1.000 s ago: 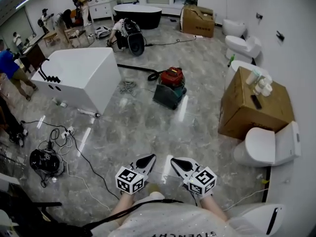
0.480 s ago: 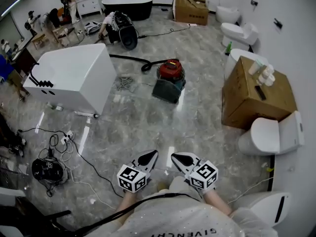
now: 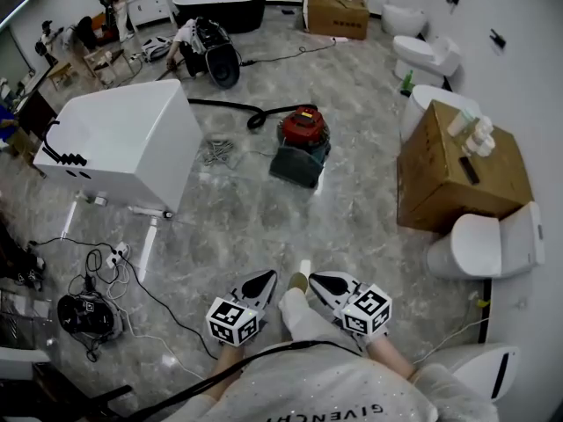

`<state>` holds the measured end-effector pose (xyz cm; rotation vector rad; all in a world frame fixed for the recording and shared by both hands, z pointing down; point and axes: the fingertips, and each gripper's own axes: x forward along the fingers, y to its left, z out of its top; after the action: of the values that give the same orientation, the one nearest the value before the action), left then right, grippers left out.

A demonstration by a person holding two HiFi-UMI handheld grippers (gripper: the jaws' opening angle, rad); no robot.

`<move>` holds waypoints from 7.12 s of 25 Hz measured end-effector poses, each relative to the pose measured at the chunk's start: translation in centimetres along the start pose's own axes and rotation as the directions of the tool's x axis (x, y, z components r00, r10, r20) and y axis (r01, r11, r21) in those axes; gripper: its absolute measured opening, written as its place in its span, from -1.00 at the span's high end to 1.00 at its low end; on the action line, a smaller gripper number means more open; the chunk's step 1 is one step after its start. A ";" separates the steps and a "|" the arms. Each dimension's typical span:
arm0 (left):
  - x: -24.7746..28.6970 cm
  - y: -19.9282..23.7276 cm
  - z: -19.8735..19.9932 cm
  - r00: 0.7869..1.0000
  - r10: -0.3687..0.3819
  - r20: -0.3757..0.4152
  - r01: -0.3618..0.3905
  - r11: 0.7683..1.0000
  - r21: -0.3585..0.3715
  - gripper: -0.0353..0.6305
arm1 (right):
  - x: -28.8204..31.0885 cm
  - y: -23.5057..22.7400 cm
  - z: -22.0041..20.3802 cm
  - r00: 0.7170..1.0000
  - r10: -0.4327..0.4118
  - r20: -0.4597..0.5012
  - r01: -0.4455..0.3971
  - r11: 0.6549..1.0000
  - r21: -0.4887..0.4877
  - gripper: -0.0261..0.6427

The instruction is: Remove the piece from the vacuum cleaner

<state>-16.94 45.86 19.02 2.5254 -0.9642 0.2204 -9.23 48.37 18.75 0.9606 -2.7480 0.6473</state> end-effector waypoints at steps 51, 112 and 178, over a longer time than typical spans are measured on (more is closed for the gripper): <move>33.8 24.4 16.9 0.982 -0.163 -0.096 0.168 0.985 0.040 0.85 | 18.7 -33.4 18.7 0.964 -0.256 0.075 0.252 0.966 0.060 0.88; 57.6 44.0 -9.3 0.775 0.052 -0.630 0.516 0.523 0.678 0.02 | 35.4 -63.0 -11.9 0.847 -0.255 -0.467 0.251 0.965 -0.073 -0.25; 56.6 42.7 -11.4 0.696 0.139 -0.705 0.340 0.801 0.493 0.79 | 36.3 -64.7 -17.2 0.784 -0.270 -0.560 0.267 0.960 -0.089 0.82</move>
<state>-3.08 -11.42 60.01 2.5858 -0.4328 1.5775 2.94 -9.35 66.88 0.9438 -2.0401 0.7302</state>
